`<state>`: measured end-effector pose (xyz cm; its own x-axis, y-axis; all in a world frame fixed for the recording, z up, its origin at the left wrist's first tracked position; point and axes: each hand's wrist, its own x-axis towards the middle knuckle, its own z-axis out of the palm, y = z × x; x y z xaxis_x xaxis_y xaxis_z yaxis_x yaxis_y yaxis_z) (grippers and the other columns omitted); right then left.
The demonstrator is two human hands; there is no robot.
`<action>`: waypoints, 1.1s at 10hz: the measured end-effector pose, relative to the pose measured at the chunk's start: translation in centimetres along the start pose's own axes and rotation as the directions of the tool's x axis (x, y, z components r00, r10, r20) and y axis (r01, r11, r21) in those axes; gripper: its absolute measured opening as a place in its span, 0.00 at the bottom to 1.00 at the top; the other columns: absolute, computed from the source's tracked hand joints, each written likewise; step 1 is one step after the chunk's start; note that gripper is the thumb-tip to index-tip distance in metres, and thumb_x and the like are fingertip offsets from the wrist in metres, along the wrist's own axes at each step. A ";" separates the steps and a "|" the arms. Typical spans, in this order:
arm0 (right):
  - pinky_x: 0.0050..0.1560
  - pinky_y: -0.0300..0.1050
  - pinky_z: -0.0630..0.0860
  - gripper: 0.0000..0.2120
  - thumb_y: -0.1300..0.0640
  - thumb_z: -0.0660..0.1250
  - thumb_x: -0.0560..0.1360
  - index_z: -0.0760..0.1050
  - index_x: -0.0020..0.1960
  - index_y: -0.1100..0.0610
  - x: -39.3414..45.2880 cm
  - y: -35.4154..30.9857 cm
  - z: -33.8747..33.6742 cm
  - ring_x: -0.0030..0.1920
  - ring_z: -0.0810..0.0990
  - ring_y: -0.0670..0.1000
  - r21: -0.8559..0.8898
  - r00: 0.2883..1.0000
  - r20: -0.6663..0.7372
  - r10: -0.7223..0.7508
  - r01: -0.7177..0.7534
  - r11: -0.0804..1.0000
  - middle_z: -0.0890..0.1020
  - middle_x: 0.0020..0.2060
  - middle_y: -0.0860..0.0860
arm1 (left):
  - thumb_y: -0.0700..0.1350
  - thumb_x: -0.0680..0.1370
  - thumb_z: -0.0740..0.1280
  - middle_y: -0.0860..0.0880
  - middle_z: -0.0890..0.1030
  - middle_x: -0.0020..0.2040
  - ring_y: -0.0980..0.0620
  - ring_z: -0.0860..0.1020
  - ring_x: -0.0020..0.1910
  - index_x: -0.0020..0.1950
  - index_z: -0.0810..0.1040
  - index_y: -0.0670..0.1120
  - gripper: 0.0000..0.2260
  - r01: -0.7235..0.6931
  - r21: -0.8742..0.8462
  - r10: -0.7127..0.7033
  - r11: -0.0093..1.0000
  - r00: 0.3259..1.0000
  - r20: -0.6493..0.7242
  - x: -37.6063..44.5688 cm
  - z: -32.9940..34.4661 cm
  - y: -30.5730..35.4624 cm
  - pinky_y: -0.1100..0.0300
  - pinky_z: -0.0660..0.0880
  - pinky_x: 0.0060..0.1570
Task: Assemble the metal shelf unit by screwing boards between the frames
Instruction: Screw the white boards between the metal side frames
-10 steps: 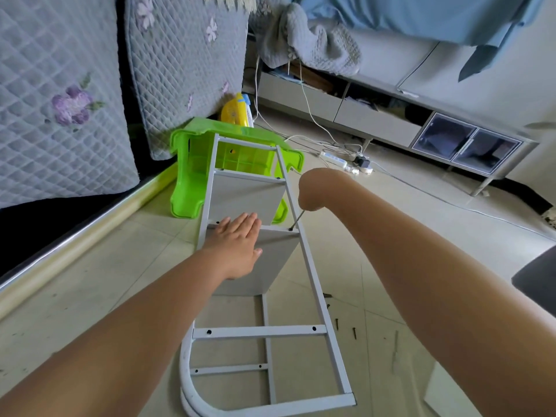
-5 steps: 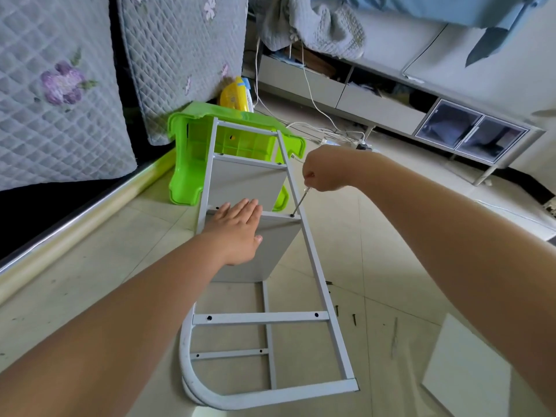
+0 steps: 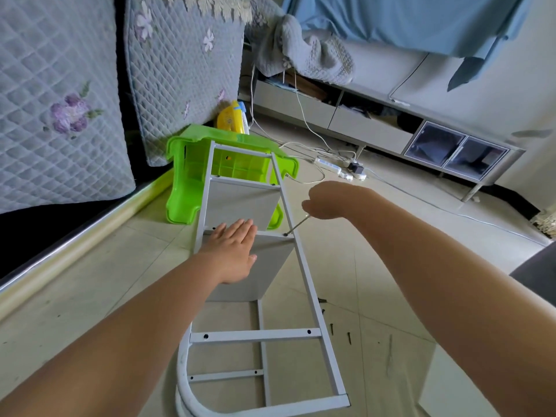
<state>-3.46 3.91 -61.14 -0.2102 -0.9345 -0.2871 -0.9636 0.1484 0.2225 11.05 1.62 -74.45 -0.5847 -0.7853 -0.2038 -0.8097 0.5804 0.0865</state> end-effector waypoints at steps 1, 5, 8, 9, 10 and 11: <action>0.50 0.45 0.68 0.14 0.59 0.54 0.79 0.67 0.62 0.64 -0.1 0.6 0.4 0.57 0.73 0.57 -0.078 0.995 -0.035 -0.096 0.093 0.993 0.74 0.60 0.59 | 0.50 0.83 0.45 0.48 0.35 0.76 0.52 0.36 0.75 0.76 0.37 0.43 0.26 0.005 0.010 -0.005 1.000 1.000 -0.004 0.0 0.2 0.0 0.53 0.37 0.72; 0.47 0.47 0.72 0.12 0.59 0.55 0.78 0.74 0.44 0.63 1.0 -0.5 0.8 0.46 0.72 0.56 -0.175 0.947 -0.210 -0.243 0.208 0.962 0.75 0.42 0.56 | 0.50 0.83 0.46 0.49 0.36 0.76 0.53 0.37 0.75 0.76 0.37 0.44 0.26 0.020 0.043 -0.019 0.999 0.999 -0.027 0.2 0.6 0.1 0.54 0.38 0.72; 0.34 0.42 0.67 0.15 0.65 0.57 0.74 0.61 0.30 0.59 1.3 -0.6 0.8 0.33 0.69 0.54 0.088 0.990 -0.143 0.007 0.005 0.996 0.65 0.29 0.52 | 0.51 0.83 0.46 0.49 0.36 0.76 0.53 0.37 0.75 0.76 0.37 0.44 0.26 0.019 0.039 -0.017 0.999 0.999 -0.031 -0.1 0.4 0.2 0.54 0.37 0.72; 0.24 0.36 0.66 0.15 0.64 0.56 0.76 0.63 0.30 0.62 1.2 0.6 1.3 0.27 0.66 0.51 0.172 0.989 -0.144 0.039 -0.014 0.985 0.66 0.27 0.53 | 0.52 0.82 0.46 0.48 0.36 0.76 0.52 0.37 0.75 0.76 0.37 0.44 0.27 0.021 0.063 -0.020 0.998 1.000 -0.020 -0.1 0.3 0.2 0.54 0.37 0.72; 0.20 0.34 0.61 0.11 0.62 0.55 0.77 0.72 0.39 0.63 0.9 2.9 2.1 0.26 0.66 0.52 0.282 0.980 -0.182 0.083 -0.029 0.959 0.67 0.28 0.54 | 0.54 0.82 0.46 0.49 0.38 0.77 0.53 0.39 0.75 0.76 0.39 0.44 0.28 0.054 0.096 -0.054 0.994 0.999 -0.002 0.2 0.1 0.4 0.50 0.39 0.72; 0.28 0.37 0.58 0.12 0.60 0.55 0.77 0.68 0.37 0.64 1.4 6.0 4.4 0.40 0.67 0.56 0.398 0.945 -0.284 0.160 -0.036 0.917 0.68 0.38 0.57 | 0.56 0.81 0.44 0.50 0.40 0.77 0.54 0.41 0.76 0.76 0.42 0.44 0.28 0.111 0.162 -0.110 0.981 0.994 -0.015 0.9 -0.2 1.1 0.41 0.40 0.70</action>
<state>-10.27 4.97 -64.30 -0.3063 -0.9515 0.0292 -0.9416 0.2983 -0.1561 9.62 1.49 -74.39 -0.4925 -0.8477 -0.1973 -0.8509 0.5166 -0.0956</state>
